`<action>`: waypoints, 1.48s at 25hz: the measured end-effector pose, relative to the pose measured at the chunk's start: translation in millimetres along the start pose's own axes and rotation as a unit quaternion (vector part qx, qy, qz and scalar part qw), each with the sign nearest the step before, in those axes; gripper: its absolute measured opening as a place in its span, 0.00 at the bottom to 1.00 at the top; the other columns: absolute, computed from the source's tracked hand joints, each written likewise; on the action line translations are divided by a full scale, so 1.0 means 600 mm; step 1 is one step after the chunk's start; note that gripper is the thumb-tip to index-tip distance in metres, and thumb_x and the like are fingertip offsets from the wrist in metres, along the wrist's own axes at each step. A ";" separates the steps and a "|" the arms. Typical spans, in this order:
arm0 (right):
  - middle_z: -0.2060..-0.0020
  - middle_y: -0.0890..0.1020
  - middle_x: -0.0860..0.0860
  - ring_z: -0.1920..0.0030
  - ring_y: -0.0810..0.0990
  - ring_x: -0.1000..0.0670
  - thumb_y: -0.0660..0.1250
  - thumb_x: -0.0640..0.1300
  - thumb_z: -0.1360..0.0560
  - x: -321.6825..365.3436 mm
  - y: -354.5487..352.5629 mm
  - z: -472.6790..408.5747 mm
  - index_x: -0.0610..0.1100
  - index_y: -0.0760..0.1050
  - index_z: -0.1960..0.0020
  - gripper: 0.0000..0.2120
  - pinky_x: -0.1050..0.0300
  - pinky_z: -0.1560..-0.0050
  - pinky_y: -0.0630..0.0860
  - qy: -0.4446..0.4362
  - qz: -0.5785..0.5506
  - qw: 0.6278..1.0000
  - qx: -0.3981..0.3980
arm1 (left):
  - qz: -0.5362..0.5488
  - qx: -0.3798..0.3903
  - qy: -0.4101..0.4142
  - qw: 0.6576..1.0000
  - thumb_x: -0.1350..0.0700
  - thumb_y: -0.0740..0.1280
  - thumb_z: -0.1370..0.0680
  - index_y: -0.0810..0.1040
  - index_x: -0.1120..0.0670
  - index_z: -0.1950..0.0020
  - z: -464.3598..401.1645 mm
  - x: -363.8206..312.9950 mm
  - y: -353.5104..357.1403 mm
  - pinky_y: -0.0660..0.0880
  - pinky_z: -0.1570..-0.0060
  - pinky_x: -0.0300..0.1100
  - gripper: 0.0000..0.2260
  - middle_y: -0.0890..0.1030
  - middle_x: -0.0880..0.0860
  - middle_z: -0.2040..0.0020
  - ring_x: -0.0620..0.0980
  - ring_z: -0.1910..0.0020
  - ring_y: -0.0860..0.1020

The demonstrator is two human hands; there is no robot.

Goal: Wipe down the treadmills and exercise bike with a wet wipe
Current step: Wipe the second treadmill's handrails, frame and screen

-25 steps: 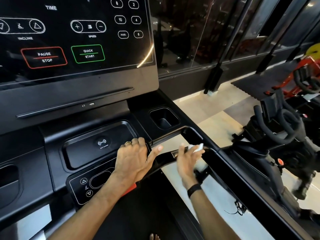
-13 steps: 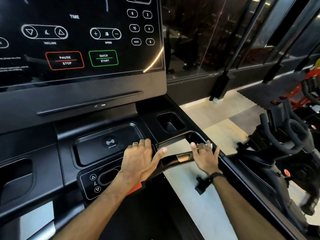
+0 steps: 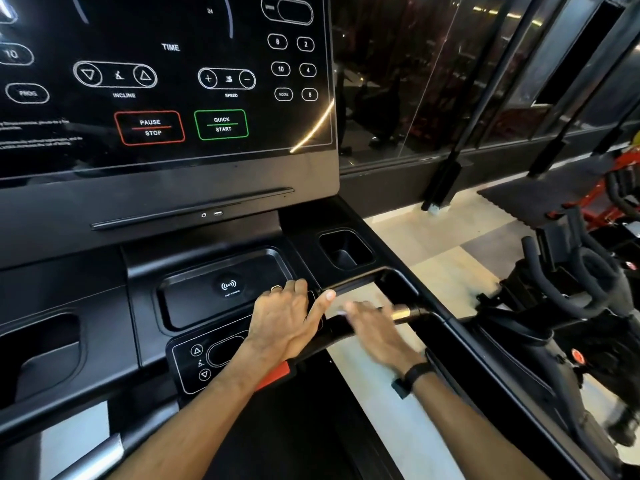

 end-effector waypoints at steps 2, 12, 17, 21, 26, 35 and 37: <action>0.40 0.79 0.54 0.33 0.70 0.56 0.29 0.55 0.18 -0.083 -0.031 -0.006 0.48 0.75 0.33 0.37 0.44 0.23 0.38 0.133 -0.019 0.991 -0.015 | 0.001 0.003 -0.002 1.000 0.29 0.25 0.27 0.77 0.54 0.47 0.003 0.000 -0.001 0.76 0.57 0.43 0.47 0.82 0.51 0.54 0.52 0.56 0.81; 0.26 0.66 0.52 0.21 0.54 0.51 0.31 0.67 0.21 0.125 0.068 0.064 0.47 0.64 0.24 0.40 0.42 0.21 0.43 0.043 -0.105 0.980 -0.164 | -0.041 0.014 0.018 0.999 0.28 0.26 0.27 0.76 0.54 0.44 0.001 -0.005 0.007 0.70 0.61 0.42 0.46 0.82 0.51 0.50 0.53 0.54 0.81; 0.24 0.25 0.53 0.25 0.24 0.54 0.41 0.70 0.22 0.137 0.088 0.080 0.50 0.27 0.21 0.40 0.48 0.21 0.36 0.177 -0.354 0.908 -0.133 | -0.044 0.013 0.025 0.999 0.25 0.26 0.29 0.75 0.55 0.39 0.001 -0.001 0.007 0.72 0.59 0.44 0.50 0.81 0.51 0.47 0.53 0.53 0.81; 0.24 0.26 0.43 0.20 0.36 0.44 0.50 0.66 0.19 0.033 0.029 0.004 0.47 0.26 0.21 0.43 0.43 0.20 0.43 0.341 -0.527 0.758 -0.177 | -0.045 0.018 0.024 0.999 0.24 0.27 0.28 0.76 0.56 0.38 0.003 0.003 0.009 0.75 0.59 0.44 0.51 0.82 0.52 0.49 0.52 0.55 0.81; 0.22 0.38 0.31 0.20 0.42 0.37 0.57 0.61 0.17 -0.102 -0.031 -0.027 0.41 0.35 0.19 0.43 0.46 0.22 0.49 0.450 -0.463 0.739 -0.192 | -0.063 0.027 0.033 0.997 0.24 0.32 0.29 0.73 0.54 0.34 0.002 0.000 0.007 0.75 0.54 0.43 0.48 0.81 0.50 0.45 0.50 0.51 0.80; 0.21 0.33 0.52 0.20 0.36 0.53 0.54 0.64 0.19 0.168 0.141 0.108 0.56 0.23 0.25 0.42 0.49 0.19 0.45 0.147 -0.387 0.899 -0.145 | -0.095 0.040 0.021 0.994 0.22 0.35 0.30 0.72 0.53 0.34 0.001 -0.001 0.007 0.75 0.53 0.43 0.47 0.80 0.50 0.44 0.51 0.49 0.80; 0.23 0.34 0.59 0.24 0.38 0.61 0.55 0.56 0.16 0.197 0.142 0.121 0.55 0.25 0.23 0.40 0.60 0.22 0.43 0.137 -0.463 0.868 -0.112 | -0.082 0.039 0.013 0.996 0.22 0.35 0.30 0.72 0.53 0.34 0.004 0.003 0.005 0.76 0.51 0.44 0.46 0.80 0.50 0.44 0.51 0.49 0.79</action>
Point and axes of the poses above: each hand's wrist, its own z-axis away from the middle knuckle, its own y-axis out of the palm, x = y × z, the point moved 4 cm from there along -z, towards the middle knuckle
